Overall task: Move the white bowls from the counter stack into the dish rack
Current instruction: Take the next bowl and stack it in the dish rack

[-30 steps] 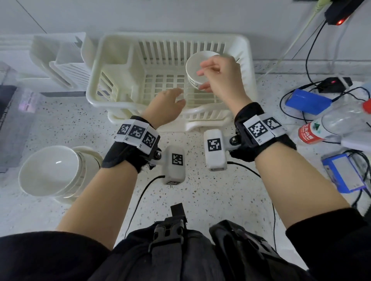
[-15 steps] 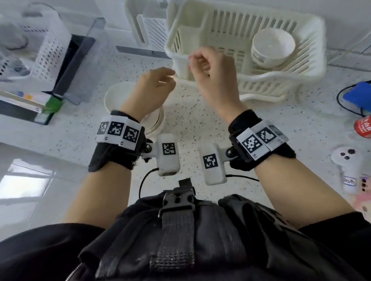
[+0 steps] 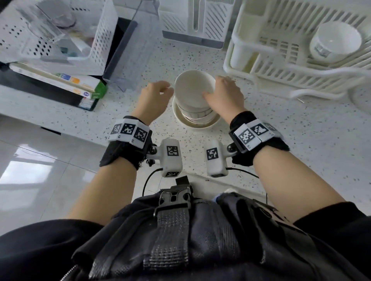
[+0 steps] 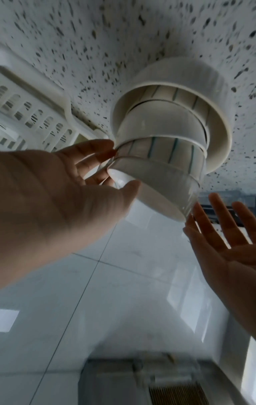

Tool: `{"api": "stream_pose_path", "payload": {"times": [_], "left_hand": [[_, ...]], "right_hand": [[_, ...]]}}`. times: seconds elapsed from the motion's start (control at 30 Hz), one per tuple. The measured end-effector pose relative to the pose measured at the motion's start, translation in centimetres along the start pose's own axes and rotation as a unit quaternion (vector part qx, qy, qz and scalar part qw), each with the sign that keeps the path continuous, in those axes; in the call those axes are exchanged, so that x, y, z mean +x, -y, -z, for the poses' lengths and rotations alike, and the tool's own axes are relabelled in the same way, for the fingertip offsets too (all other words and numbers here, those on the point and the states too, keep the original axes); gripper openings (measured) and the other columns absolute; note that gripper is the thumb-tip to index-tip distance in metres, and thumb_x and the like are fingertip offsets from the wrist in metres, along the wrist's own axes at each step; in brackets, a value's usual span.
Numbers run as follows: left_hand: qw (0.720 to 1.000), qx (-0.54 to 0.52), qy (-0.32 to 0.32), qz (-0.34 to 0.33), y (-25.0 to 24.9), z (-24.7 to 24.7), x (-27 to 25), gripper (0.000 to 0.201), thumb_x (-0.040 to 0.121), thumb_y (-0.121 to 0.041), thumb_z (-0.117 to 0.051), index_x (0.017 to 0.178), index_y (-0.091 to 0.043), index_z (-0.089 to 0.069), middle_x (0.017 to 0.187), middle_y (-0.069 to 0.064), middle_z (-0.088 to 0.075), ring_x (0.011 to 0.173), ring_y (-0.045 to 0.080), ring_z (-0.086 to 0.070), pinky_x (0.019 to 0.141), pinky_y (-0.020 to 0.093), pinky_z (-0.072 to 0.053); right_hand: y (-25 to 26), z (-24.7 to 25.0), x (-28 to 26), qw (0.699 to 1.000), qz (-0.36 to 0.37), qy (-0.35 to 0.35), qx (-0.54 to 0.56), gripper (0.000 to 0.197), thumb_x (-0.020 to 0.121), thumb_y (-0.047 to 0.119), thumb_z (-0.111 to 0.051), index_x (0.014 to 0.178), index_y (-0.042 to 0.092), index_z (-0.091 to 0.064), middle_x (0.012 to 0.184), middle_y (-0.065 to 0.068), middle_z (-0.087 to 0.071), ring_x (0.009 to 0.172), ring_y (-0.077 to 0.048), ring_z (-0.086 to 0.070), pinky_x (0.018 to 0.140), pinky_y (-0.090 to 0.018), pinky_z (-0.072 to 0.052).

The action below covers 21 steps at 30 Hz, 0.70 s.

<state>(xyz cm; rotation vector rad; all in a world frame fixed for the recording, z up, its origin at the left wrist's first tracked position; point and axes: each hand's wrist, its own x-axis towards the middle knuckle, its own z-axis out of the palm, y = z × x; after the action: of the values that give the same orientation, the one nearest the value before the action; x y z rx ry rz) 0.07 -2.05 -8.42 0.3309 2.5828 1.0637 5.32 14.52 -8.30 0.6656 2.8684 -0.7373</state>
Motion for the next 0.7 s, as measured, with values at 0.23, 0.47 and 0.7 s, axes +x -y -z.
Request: {"api": "stream_pose_path", "payload": {"times": [0.23, 0.47, 0.7], "left_hand": [[0.998, -0.036, 0.047, -0.029, 0.4, -0.7, 0.9, 0.035, 0.095, -0.007, -0.039, 0.125, -0.01, -0.056, 0.117, 0.01, -0.066, 0.094, 0.025, -0.067, 0.076, 0.029, -0.052], [0.997, -0.036, 0.066, -0.033, 1.3, -1.7, 1.1, 0.036, 0.087, 0.001, -0.048, 0.12, -0.006, -0.059, 0.123, 0.009, -0.063, 0.114, 0.018, -0.055, 0.087, 0.021, -0.037], [0.997, -0.05, 0.057, -0.028, 1.3, -2.1, 1.5, 0.034, 0.09, -0.006, -0.05, 0.123, -0.005, -0.057, 0.126, 0.009, -0.061, 0.116, 0.023, -0.056, 0.092, 0.026, -0.041]], "right_hand": [[0.5, -0.5, 0.8, 0.999, -0.05, 0.002, 0.001, 0.035, 0.091, 0.004, -0.052, 0.125, 0.0, -0.047, 0.132, -0.02, -0.047, 0.119, -0.036, -0.051, 0.073, -0.027, -0.048], [1.9, 0.6, 1.0, 0.996, -0.068, -0.033, 0.046, 0.033, 0.092, -0.005, -0.045, 0.125, -0.001, -0.044, 0.129, -0.019, -0.053, 0.101, -0.03, -0.06, 0.057, -0.028, -0.042], [1.7, 1.6, 0.5, 0.987, -0.071, -0.048, 0.136, 0.038, 0.09, -0.003, -0.047, 0.127, 0.0, -0.042, 0.128, -0.018, -0.053, 0.112, -0.033, -0.056, 0.082, -0.033, -0.053]]}}
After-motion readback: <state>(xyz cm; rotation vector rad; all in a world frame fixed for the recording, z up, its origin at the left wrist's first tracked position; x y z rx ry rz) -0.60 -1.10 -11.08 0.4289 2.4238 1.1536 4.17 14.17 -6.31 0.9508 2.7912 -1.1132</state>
